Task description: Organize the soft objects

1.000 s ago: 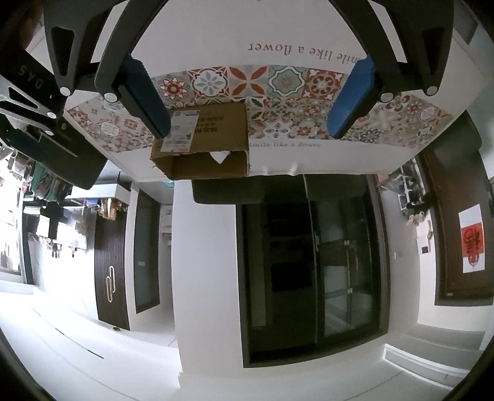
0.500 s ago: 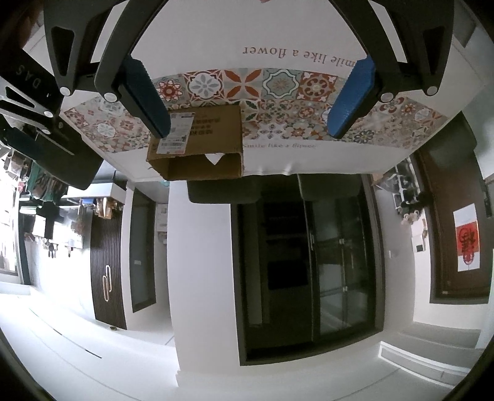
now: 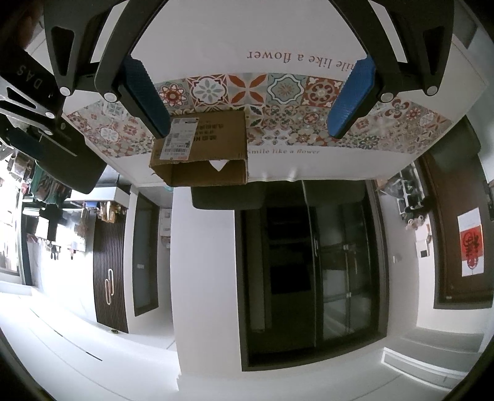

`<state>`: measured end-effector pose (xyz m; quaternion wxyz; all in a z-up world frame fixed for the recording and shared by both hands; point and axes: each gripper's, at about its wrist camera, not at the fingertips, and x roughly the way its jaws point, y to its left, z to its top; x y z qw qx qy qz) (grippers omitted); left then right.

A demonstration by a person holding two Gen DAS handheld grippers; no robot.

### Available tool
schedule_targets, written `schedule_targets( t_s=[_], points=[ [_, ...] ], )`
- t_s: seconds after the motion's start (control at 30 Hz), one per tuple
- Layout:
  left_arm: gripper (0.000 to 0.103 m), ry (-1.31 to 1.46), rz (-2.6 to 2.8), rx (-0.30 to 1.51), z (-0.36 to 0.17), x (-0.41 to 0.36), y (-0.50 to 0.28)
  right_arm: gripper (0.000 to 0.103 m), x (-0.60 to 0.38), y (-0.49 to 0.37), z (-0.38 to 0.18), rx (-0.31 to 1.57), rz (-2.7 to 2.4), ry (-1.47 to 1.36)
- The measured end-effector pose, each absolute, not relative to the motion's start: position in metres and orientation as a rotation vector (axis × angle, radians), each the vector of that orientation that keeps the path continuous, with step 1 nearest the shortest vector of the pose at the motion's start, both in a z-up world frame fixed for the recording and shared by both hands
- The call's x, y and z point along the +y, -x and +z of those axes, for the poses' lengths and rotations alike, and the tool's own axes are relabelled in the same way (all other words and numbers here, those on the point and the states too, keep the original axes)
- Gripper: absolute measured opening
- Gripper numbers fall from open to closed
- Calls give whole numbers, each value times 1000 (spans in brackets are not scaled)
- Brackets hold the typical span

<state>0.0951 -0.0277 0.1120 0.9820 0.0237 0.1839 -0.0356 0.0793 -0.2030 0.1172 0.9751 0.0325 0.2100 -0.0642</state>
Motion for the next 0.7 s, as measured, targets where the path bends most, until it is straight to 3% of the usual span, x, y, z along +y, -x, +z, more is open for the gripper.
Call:
schedule_targets(
  t_s=[0.7],
  points=[
    [103,-48,-72,376,108,-27,-94,73,-202,-78,110,431,-124,-70]
  ],
)
